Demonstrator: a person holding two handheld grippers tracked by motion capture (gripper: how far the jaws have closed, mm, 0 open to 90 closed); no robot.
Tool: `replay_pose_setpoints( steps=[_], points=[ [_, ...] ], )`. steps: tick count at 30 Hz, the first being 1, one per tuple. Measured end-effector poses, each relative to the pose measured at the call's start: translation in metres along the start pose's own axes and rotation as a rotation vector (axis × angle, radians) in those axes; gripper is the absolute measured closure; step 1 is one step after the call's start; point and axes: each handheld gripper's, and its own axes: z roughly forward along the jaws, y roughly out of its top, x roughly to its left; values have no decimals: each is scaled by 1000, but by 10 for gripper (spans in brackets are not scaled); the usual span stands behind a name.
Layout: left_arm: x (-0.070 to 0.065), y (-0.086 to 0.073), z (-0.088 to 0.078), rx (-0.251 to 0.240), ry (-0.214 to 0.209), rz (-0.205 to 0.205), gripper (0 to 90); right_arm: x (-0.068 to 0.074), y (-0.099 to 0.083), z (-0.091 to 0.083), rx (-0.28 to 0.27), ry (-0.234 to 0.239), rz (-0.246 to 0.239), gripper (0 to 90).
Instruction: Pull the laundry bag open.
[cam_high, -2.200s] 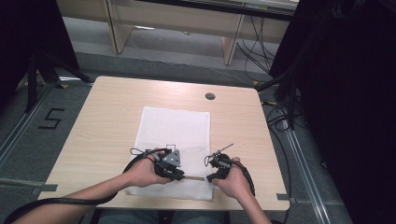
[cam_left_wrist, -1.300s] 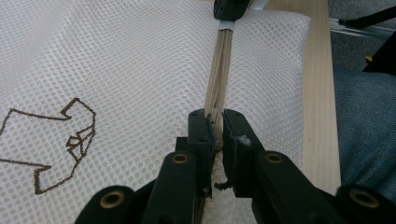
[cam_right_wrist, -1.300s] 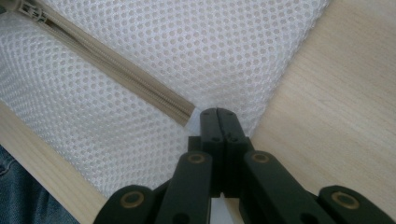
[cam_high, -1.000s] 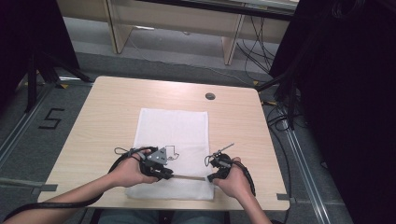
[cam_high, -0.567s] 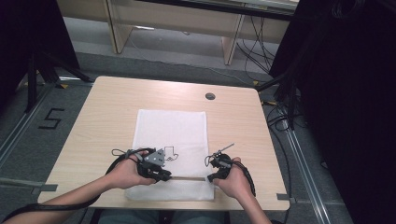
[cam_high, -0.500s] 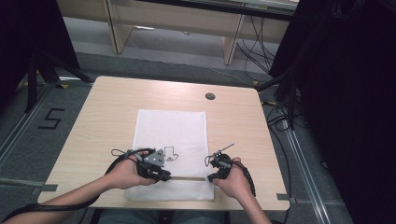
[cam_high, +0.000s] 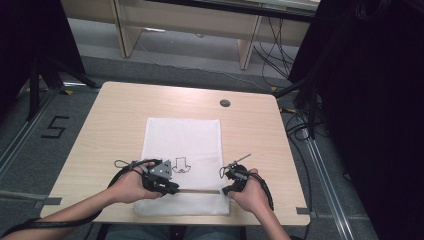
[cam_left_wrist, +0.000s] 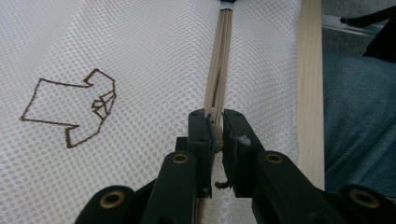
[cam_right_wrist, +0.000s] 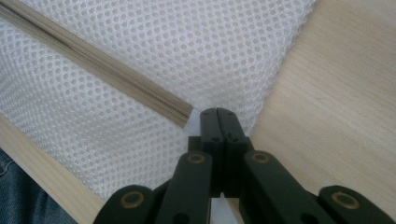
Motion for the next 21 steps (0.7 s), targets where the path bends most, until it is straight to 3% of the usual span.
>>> replay_pose_setpoints(
  steps=[1, 7, 8, 14, 16, 17, 21],
  points=[
    [-1, 0, 1, -3, -3, -18, 818, 0, 0, 0, -1, 1, 0, 900],
    [-1, -1, -1, 5, 1, -2, 818, 0, 0, 0, -3, 3, 0, 900],
    [-1, -2, -1, -5, -6, -22, 818, 0, 0, 0, -2, 2, -1, 900],
    [-1, -5, -4, -3, -4, -25, 818, 0, 0, 0, 4, 2, 10, 900],
    [1, -7, -7, 21, 13, 3, 818, 0, 0, 0, -2, 0, 0, 900],
    [0, -8, -8, 8, 11, -22, 818, 0, 0, 0, -3, 2, 1, 900],
    [2, -12, -13, 5, 17, -29, 818, 0, 0, -1, 16, 2, 8, 900]
  ],
)
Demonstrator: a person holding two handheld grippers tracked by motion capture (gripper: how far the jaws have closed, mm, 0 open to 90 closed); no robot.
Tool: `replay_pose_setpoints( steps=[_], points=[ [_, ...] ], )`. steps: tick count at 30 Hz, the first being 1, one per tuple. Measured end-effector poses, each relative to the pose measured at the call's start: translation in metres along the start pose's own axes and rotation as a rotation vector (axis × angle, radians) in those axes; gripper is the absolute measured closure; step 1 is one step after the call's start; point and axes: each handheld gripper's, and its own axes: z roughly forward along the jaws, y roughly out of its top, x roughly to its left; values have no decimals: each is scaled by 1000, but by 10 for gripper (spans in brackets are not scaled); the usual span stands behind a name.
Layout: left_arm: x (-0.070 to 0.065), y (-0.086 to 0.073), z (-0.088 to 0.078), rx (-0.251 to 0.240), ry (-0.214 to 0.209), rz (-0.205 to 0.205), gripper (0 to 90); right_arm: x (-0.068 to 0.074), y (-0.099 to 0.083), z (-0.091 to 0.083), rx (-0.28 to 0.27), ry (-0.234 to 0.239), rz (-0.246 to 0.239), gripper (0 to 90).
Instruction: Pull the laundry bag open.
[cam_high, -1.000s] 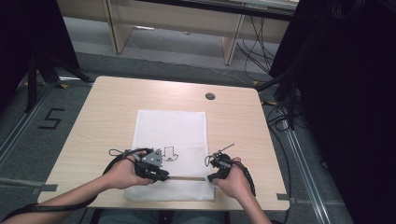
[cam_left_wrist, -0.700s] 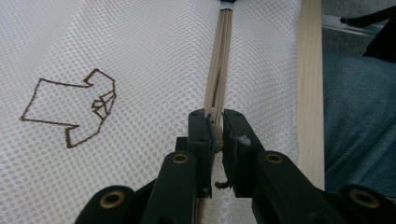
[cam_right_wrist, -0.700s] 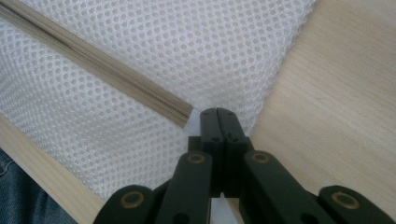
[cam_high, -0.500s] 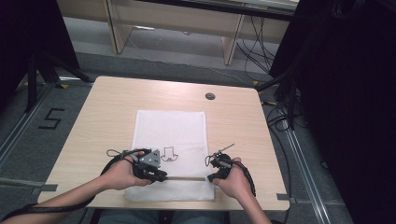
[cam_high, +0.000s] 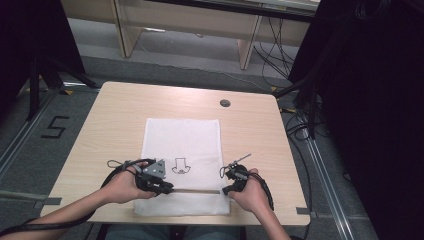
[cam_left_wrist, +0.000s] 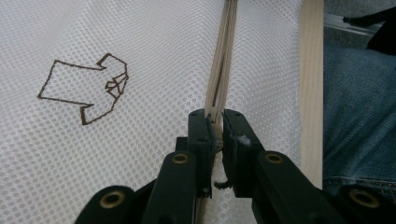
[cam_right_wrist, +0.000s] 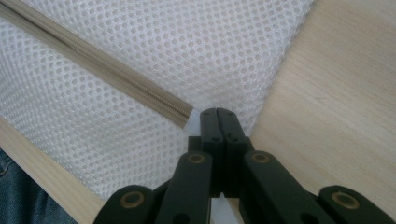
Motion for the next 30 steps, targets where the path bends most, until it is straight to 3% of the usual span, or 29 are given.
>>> replay_pose_setpoints(
  steps=[1, 4, 9, 10, 30],
  points=[
    [0, -1, 0, -6, -7, -12, 817, 0, 0, 0, -1, 1, 2, 900],
    [0, -1, 0, 1, -10, 9, 818, 0, 0, 1, -19, 0, -8, 900],
    [1, -3, -3, 2, -6, 0, 818, 0, 0, 0, -10, 5, -3, 900],
    [0, -3, -2, -13, -14, -17, 818, 0, 0, 0, -5, 6, 2, 900],
    [4, -13, -11, -7, -4, -21, 818, 0, 0, 0, -7, 3, 9, 900]
  ],
)
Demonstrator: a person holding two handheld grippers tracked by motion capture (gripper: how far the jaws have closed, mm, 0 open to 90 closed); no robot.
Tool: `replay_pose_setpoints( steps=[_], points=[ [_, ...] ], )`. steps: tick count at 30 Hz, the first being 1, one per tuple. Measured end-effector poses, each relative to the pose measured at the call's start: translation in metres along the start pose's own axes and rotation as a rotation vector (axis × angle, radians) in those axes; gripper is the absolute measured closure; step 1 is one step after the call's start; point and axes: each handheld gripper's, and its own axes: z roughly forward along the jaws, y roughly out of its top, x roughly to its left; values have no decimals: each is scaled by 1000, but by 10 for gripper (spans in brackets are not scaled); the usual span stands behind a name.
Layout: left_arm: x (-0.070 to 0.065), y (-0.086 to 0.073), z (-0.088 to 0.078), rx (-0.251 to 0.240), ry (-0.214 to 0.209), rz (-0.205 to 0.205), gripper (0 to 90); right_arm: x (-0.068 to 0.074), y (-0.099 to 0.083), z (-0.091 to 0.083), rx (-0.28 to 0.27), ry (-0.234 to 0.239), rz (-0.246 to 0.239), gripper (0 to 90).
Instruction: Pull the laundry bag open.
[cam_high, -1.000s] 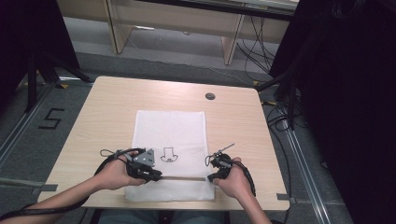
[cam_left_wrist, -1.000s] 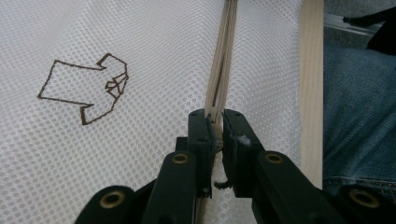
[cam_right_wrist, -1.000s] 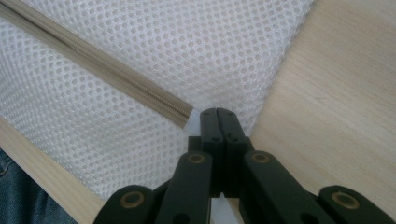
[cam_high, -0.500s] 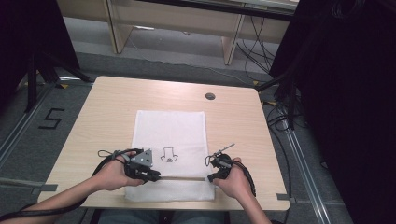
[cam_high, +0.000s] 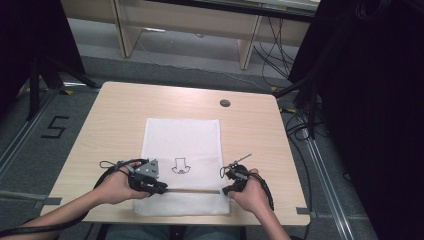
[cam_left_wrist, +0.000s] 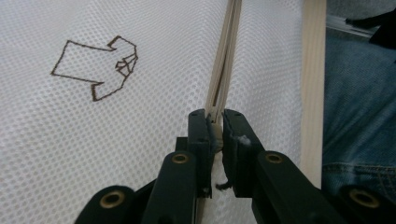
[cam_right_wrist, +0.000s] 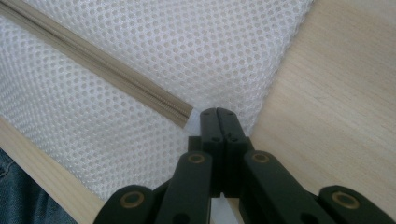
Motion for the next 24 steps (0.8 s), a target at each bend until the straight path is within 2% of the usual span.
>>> replay_pose_setpoints(
  steps=[1, 2, 4, 5, 8, 10, 12, 14, 15, 17, 18, 19, 21, 22, 24],
  points=[
    [0, 0, 0, 10, 6, 5, 818, 0, 0, 0, 0, 2, -2, 900],
    [0, -2, 0, 3, 6, -15, 817, 0, 0, 0, 1, 2, -2, 900],
    [1, -2, -1, 1, 2, 0, 817, 0, 0, 0, 1, -1, 0, 900],
    [-1, -2, -1, -1, 3, -18, 817, 0, 0, 0, 0, -1, 1, 900],
    [-1, -2, -1, -3, 0, -15, 818, 0, 0, 0, -6, 1, -9, 900],
    [0, -3, -3, 19, 12, -1, 818, 0, 0, 0, -6, 0, -9, 900],
    [1, -6, -4, 5, 3, -25, 818, 0, 0, 0, -2, 0, -9, 900],
    [2, -7, -7, 21, 17, -4, 818, 0, 0, 1, -5, 0, 0, 900],
    [1, -9, -7, 9, 12, -24, 818, 0, 0, 0, -3, -2, -13, 900],
    [1, -10, -8, 2, 7, -30, 818, 0, 0, 0, -2, -1, -10, 900],
    [1, -10, -9, 12, 14, -14, 818, 0, 0, 0, -5, -3, -15, 900],
    [1, -10, -9, 11, 12, -22, 818, 0, 0, 1, -12, -6, -13, 900],
    [1, -11, -11, 29, 21, -6, 818, 0, 0, 1, -11, -9, -14, 900],
    [1, -12, -11, 12, 11, -24, 818, 1, 0, 0, -8, -6, -7, 900],
    [2, -15, -14, 24, 21, -21, 818, 1, 0, 0, -3, -5, -8, 900]
  ],
)
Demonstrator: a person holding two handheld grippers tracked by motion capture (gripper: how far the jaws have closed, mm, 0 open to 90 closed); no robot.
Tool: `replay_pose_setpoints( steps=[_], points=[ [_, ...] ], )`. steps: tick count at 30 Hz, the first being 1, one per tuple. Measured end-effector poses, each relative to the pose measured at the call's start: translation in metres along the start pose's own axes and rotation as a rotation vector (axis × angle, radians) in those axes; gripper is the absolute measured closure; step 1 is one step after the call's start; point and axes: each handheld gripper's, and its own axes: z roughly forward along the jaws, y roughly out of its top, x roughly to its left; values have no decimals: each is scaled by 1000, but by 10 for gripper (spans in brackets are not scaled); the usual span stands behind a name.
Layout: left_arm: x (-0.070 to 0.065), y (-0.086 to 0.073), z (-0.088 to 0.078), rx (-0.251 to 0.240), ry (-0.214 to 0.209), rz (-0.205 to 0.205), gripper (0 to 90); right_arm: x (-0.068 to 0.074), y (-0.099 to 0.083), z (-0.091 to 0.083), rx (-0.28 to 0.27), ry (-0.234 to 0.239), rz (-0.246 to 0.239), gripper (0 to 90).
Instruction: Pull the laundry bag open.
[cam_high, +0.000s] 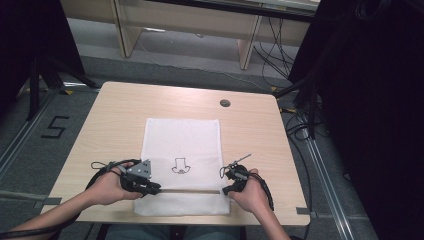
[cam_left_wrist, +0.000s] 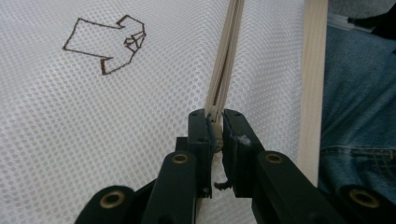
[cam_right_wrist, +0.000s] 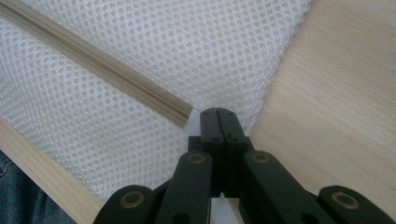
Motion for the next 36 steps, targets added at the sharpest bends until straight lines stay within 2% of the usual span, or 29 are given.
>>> replay_pose_setpoints(
  steps=[1, 3, 11, 12, 14, 15, 16, 18, 19, 25, 27, 28, 29, 30, 33, 34, 35, 36],
  points=[
    [1, -1, -1, 0, -3, 2, 818, 0, 0, 0, -1, 0, -1, 900],
    [-1, -3, -2, -16, -9, -20, 818, 0, 0, 0, 0, 0, 0, 900],
    [-1, -6, -4, -3, -2, 2, 818, 0, 0, 0, -1, -4, -4, 900],
    [-2, -7, -4, -10, -7, -16, 818, 0, 0, 0, -2, -2, -3, 900],
    [-1, -10, -6, -4, 5, -12, 817, 0, 0, 0, -1, -2, -2, 900],
    [-1, -11, -7, -11, -2, -25, 817, 0, 0, 0, 0, -2, -2, 900],
    [0, -12, -8, -5, 2, -17, 817, 1, 0, -1, 11, -9, 24, 900],
    [-1, -14, -8, -10, -1, -29, 817, 0, 0, 0, 0, -3, -2, 900],
    [0, -15, -10, -2, 7, -19, 817, 0, 0, 0, 0, -4, -3, 900],
    [1, -21, -15, 10, 14, -23, 817, 0, -1, -1, 2, -4, 0, 900],
    [1, -23, -16, -3, 7, -43, 817, 0, -1, -1, 0, -2, 0, 900],
    [1, -23, -17, 5, 17, -30, 817, -1, -1, -1, 2, -2, -4, 900],
    [0, -24, -17, -8, 10, -44, 817, -1, -1, -1, 0, -1, -1, 900],
    [1, -25, -18, 2, 13, -30, 817, -1, -1, -1, 1, -1, -1, 900],
    [0, -28, -19, -14, 8, -53, 817, -1, -1, -1, 3, -3, 6, 900],
    [1, -29, -20, -3, 16, -36, 817, -1, -1, -1, 2, -2, 4, 900],
    [0, -30, -20, -7, 13, -53, 818, -1, -1, -1, 4, -1, 7, 900],
    [2, -31, -22, 3, 18, -39, 817, -1, -1, -1, 4, -2, 7, 900]
  ],
)
